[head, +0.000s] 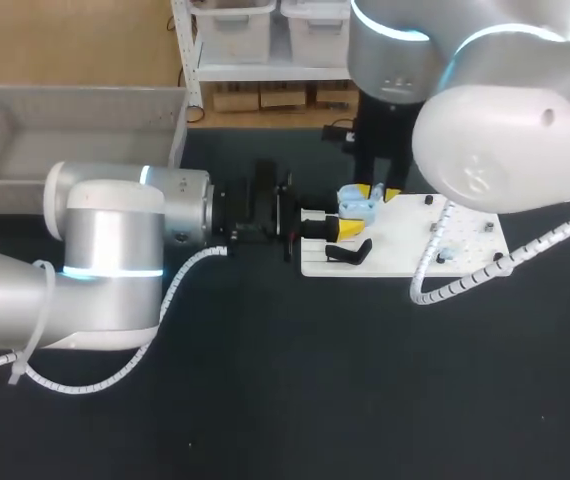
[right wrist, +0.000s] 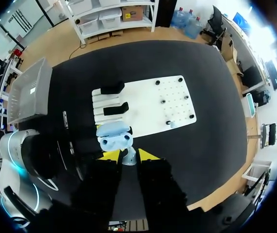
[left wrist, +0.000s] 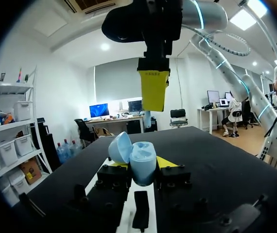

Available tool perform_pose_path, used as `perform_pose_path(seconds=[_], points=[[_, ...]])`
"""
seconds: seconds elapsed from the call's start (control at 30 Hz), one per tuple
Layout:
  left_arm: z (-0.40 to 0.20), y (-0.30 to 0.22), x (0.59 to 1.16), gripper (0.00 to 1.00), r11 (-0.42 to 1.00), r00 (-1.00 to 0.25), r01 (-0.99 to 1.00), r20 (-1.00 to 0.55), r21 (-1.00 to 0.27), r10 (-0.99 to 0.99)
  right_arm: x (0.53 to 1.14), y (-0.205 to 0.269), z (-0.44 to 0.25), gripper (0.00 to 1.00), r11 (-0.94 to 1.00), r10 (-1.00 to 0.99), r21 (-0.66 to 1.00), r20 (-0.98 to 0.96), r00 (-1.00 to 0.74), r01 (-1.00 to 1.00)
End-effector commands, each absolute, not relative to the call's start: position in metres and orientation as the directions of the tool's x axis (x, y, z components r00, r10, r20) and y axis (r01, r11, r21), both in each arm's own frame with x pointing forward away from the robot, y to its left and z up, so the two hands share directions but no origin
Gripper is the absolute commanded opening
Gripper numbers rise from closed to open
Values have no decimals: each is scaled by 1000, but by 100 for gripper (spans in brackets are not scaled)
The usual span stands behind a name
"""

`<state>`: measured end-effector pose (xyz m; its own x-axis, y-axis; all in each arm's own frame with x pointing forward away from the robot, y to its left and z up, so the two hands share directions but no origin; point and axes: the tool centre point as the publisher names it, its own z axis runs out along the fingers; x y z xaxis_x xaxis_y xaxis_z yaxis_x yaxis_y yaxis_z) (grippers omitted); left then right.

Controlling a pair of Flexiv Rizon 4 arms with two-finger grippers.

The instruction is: Pick up each earbud case from the left stands, insert the matching earbuds, close the lid, and place the case in the box.

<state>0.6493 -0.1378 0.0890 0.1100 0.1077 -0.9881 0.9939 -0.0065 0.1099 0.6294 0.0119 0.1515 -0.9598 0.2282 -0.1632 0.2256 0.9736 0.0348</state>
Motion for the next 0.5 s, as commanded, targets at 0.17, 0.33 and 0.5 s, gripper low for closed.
perform_pose_path(seconds=[0.17,0.33,0.5], points=[[90,-138,644,0,17,119,992,-987,122,106,631,16,147,0,970,235,-3,-210,-949,241],[90,-138,644,0,17,119,992,-987,122,106,631,18,143,0,968,243,-14,-211,-947,251],[90,-138,644,0,17,119,992,-987,122,106,632,18,142,0,963,259,-19,-201,-945,268]])
